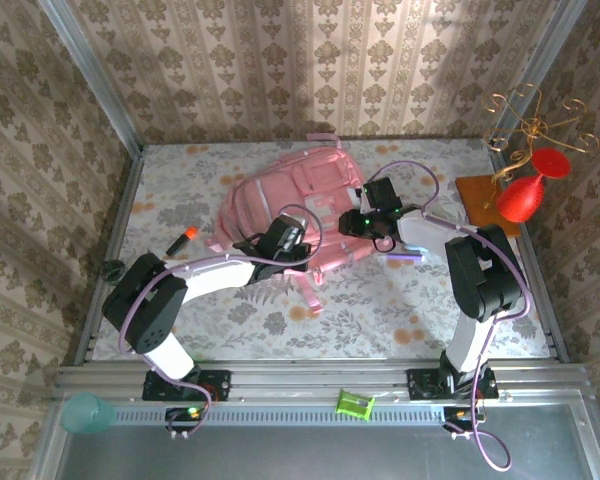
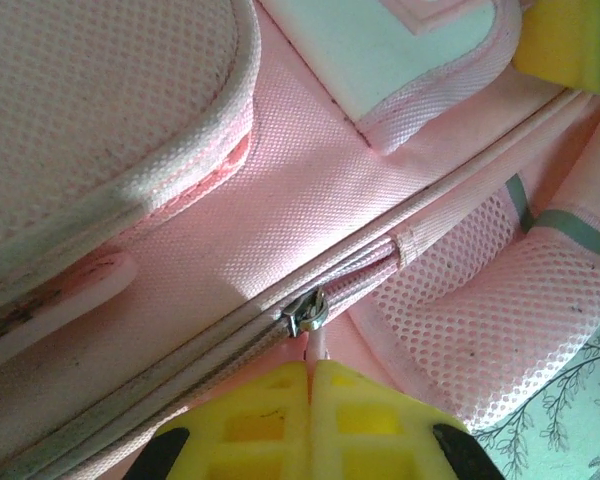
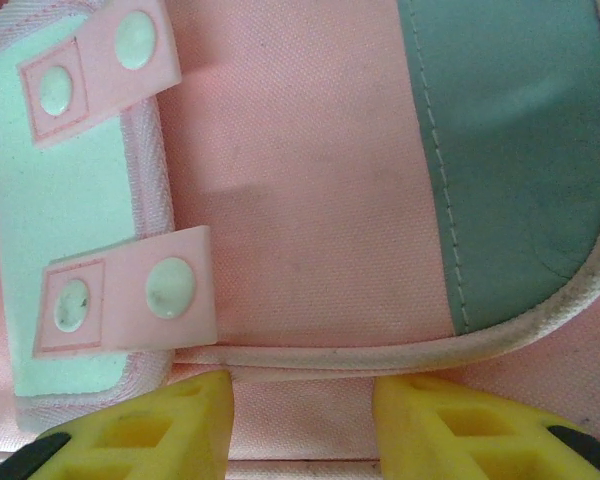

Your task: Pack the student bag

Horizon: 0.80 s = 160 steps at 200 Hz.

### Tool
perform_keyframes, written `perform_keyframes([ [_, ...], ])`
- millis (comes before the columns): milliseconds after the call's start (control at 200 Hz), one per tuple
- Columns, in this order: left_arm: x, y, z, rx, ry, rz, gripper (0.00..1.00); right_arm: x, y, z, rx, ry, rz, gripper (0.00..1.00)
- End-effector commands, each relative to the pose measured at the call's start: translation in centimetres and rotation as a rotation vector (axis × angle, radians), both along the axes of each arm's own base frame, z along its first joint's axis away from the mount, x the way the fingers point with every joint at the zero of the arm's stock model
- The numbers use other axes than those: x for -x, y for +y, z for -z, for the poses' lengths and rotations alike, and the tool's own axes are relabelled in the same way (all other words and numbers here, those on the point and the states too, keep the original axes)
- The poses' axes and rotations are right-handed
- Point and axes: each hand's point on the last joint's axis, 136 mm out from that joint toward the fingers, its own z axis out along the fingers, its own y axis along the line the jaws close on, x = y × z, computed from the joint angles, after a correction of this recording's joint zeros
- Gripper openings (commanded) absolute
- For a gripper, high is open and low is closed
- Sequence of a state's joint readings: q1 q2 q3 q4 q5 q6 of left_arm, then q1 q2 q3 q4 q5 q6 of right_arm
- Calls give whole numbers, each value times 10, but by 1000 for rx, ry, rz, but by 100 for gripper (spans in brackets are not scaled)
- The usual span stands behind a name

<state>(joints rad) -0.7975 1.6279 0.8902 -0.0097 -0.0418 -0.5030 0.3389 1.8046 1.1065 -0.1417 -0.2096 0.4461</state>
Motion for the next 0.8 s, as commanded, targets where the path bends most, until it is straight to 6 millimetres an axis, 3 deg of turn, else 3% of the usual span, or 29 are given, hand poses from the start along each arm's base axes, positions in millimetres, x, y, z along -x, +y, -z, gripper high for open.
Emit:
perform_keyframes([
  [0, 6, 28, 28, -162, 51, -7, 0, 25, -41, 51, 157, 167, 84, 44],
  [310, 4, 25, 42, -253, 50, -2, 0, 25, -38, 51, 146, 165, 73, 44],
  [605, 5, 18, 54, -259, 63, -8, 12, 26, -37, 51, 139, 165, 67, 44],
  [795, 2, 25, 60, -312, 52, -49, 19, 26, -36, 50, 133, 161, 62, 43],
])
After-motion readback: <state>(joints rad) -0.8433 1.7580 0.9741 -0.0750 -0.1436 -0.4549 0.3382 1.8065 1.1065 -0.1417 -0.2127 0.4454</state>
